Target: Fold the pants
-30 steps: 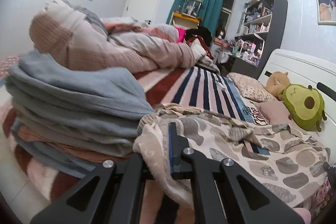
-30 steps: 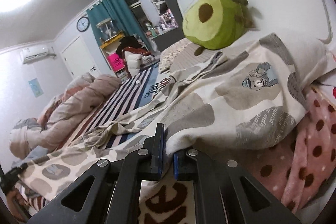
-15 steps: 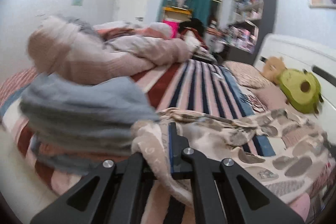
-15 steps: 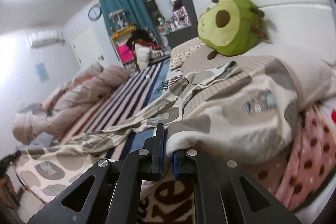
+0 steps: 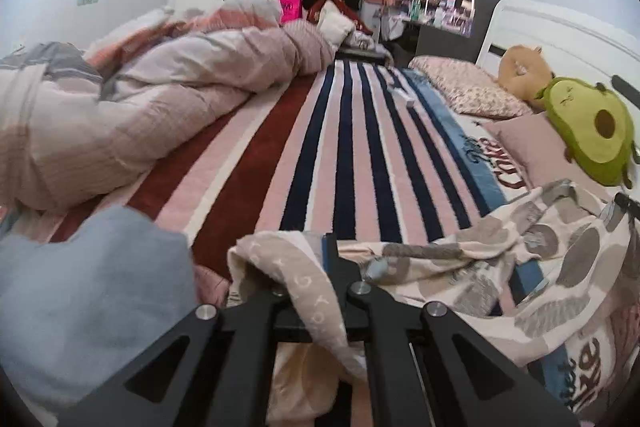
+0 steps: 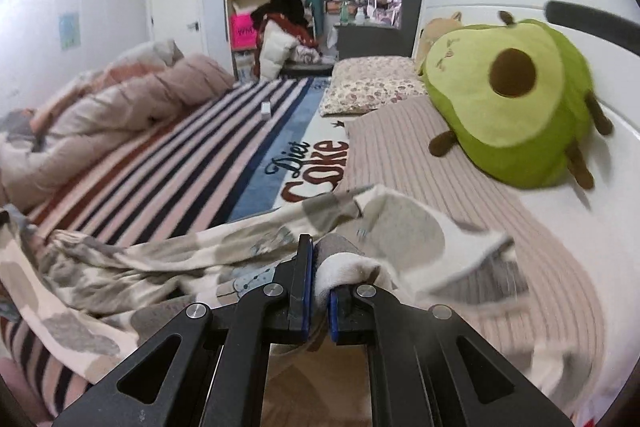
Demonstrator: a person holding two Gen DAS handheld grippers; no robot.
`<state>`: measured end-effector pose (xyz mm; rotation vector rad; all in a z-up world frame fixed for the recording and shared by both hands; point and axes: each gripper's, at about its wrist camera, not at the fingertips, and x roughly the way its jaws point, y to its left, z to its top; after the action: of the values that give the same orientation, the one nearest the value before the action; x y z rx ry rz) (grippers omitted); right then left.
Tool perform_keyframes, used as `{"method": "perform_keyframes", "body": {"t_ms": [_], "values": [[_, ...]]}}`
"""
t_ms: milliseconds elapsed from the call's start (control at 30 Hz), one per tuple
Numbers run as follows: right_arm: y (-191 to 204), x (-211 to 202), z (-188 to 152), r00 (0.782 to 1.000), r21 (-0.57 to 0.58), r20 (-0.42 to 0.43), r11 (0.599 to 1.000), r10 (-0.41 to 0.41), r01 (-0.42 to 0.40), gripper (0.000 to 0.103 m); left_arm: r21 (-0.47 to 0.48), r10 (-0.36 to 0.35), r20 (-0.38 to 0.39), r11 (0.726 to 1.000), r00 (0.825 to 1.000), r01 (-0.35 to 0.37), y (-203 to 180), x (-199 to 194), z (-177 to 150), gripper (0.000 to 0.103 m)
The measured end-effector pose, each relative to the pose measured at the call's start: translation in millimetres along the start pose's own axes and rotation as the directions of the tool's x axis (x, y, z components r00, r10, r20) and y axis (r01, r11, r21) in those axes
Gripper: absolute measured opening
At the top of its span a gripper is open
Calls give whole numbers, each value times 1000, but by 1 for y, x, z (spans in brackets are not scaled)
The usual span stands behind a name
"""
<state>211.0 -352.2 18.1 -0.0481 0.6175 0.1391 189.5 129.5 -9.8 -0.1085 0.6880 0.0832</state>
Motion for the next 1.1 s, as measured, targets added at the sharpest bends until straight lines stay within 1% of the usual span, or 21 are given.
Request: {"method": "perform_keyframes", "body": {"t_ms": [167,267,300,333,367,400,433,467,500,567,633,667,700,733,800,833,867,933,1033,1067,1100], "values": [[3,54,24,993,-87,-83,993,-84,77,1,-16,63,-64,998,996,-65,8,56,9,1],[0,83,31,988,-108,-117,990,-103,91,1,-31,99,-111,994,989,-103,14,88,11,2],[0,91,31,985,-114,-133,989,-108,93,1,-34,118,-141,992,983,-124,15,99,10,5],[1,101,30,982,-123,-152,988,-109,91,3,-37,132,-166,989,977,-140,16,109,9,15],[1,107,29,980,-132,-169,988,-103,81,8,-41,129,-178,990,976,-139,16,113,8,26],[2,113,27,978,-143,-189,988,-93,66,21,-49,118,-179,991,977,-128,15,115,7,58],[4,118,24,973,-153,-217,987,-78,45,29,-59,104,-164,992,981,-115,13,114,8,78],[6,120,22,970,-153,-237,988,-57,21,40,-61,86,-128,994,988,-95,10,108,9,80],[6,118,20,968,-149,-249,989,-40,3,48,-45,78,-101,996,992,-83,7,102,11,80],[8,106,20,968,-144,-250,989,-17,-20,56,-8,56,-54,998,997,-56,-3,88,16,83],[10,81,20,973,-136,-229,989,19,-51,68,11,-8,-19,1000,1000,9,-10,71,18,87],[11,66,19,977,-139,-214,989,23,-54,78,22,-43,-2,999,999,43,-14,60,19,87],[12,56,19,978,-147,-207,987,26,-57,82,29,-53,10,998,999,52,-17,52,18,87],[13,42,17,981,-162,-195,985,22,-54,82,38,-60,26,998,998,58,-21,42,19,87],[15,20,9,984,-199,-175,980,-19,-16,82,62,-84,56,995,995,80,-28,23,19,89],[15,15,4,983,-217,-182,976,-32,-8,82,72,-99,61,993,993,94,-31,16,19,92],[16,13,-3,980,-237,-197,971,-41,-7,82,85,-115,56,990,992,110,-37,11,19,93],[19,13,-23,969,-272,-237,962,-69,2,82,107,-141,33,985,989,137,-46,6,14,94],[19,30,-55,941,-307,-314,951,-126,25,80,123,-180,-24,976,983,182,-59,10,0,94],[18,36,-62,933,-330,-322,943,-159,47,76,127,-200,-50,971,979,204,-63,14,-5,94],[18,37,-68,931,-365,-302,927,-206,86,61,131,-216,-74,966,974,224,-68,18,-10,94]]}}
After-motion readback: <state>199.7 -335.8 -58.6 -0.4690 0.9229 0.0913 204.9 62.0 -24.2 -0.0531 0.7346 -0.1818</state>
